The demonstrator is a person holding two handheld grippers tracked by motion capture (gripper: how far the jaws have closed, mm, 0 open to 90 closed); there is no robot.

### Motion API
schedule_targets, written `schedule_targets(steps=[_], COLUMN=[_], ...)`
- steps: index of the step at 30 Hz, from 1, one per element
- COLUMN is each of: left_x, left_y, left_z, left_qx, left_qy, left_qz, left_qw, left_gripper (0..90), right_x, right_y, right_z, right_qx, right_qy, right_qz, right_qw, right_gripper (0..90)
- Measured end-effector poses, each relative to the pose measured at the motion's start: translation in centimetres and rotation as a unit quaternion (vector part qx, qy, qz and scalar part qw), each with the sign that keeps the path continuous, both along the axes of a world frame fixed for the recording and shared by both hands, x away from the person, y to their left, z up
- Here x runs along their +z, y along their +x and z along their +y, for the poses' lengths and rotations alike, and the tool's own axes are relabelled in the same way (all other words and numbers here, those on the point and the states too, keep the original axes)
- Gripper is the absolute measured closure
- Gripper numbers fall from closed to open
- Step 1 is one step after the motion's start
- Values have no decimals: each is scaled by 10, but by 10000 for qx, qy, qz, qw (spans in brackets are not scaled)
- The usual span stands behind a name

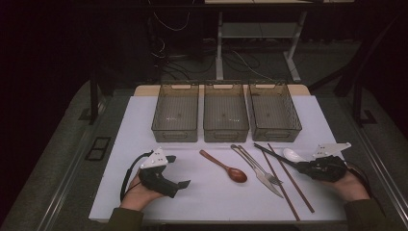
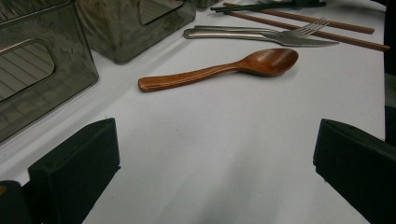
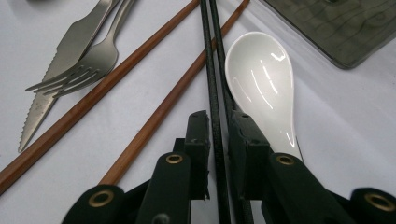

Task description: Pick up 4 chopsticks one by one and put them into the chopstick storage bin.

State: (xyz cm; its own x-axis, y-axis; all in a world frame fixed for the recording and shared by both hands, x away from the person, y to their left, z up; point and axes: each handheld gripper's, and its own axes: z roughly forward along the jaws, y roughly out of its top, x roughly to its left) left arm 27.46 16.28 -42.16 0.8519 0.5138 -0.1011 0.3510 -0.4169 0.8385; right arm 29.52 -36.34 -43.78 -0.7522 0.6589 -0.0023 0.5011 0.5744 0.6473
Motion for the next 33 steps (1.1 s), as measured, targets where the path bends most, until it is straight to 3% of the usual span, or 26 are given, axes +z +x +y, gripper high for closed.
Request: schedule_targets(steps=[33], left_x=[-1], left_y=[0], left_z=[-1], left_qx=[-17], left_qy=[-11], left_qz=[27], left_qw=[10000], left_gripper=[0], right_x=[-7], right_y=[4], right_z=[6], right_qx=[309], right_qy=[-21], right_qz=[103], right_qw=[9995], right_gripper=[842])
